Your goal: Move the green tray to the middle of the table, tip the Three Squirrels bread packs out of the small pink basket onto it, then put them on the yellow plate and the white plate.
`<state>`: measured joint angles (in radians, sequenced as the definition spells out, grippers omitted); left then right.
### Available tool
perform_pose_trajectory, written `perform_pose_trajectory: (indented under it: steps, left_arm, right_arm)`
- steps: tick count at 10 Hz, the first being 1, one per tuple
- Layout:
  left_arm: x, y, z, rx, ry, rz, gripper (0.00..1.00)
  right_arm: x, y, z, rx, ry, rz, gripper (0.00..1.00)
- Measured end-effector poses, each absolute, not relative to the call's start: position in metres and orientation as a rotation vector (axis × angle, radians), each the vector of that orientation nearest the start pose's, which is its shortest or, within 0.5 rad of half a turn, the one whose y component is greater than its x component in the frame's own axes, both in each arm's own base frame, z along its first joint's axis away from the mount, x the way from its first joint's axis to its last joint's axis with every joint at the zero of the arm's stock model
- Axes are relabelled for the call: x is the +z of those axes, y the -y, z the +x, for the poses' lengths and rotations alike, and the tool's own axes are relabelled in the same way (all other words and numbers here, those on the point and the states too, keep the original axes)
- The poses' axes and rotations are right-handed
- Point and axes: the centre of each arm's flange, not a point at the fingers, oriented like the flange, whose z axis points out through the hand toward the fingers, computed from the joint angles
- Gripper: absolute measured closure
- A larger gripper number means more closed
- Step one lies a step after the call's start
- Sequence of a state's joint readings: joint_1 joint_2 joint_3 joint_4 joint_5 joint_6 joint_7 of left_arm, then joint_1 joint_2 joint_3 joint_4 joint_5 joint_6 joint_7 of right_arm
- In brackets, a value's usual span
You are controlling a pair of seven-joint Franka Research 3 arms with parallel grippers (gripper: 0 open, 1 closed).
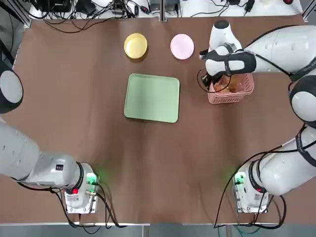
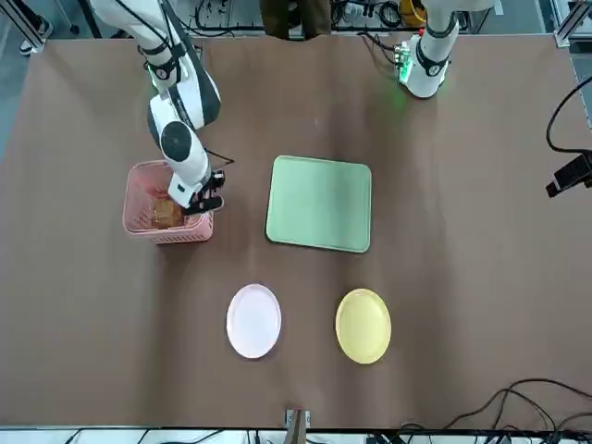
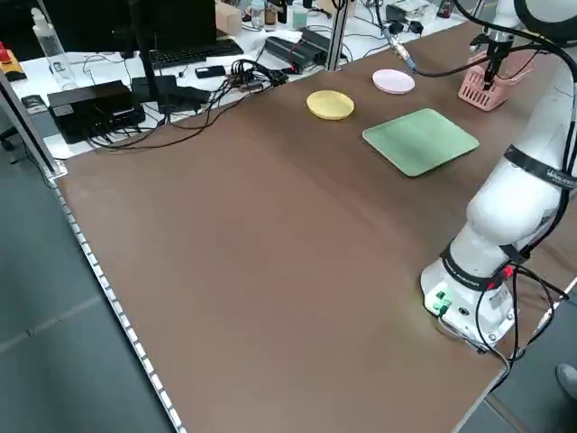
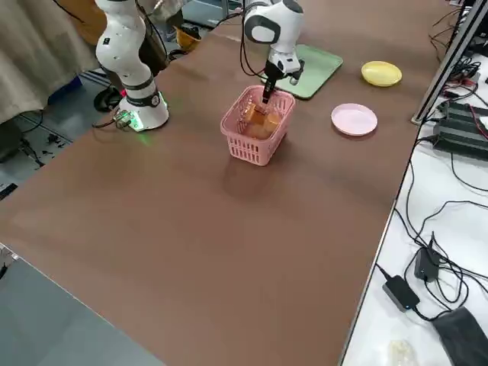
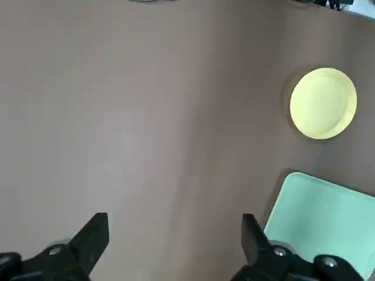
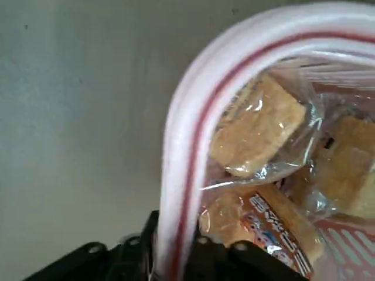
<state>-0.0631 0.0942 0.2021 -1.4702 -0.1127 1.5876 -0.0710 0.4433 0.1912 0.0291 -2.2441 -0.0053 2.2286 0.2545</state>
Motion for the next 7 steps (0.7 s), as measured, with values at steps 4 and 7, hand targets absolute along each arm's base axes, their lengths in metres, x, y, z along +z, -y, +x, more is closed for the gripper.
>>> perform_pose_trajectory:
  steps: [4, 7]
  left_arm:
    - [0.623, -0.083, 0.58, -0.051, 0.384, -3.206, 0.0]
    - [0.623, -0.086, 0.579, -0.048, 0.384, -3.182, 0.0]
  right_arm:
    - [0.275, -0.234, 0.466, 0.315, 0.326, -3.184, 0.93]
    - [0.345, -0.246, 0.497, 0.265, 0.29, -3.183, 0.93]
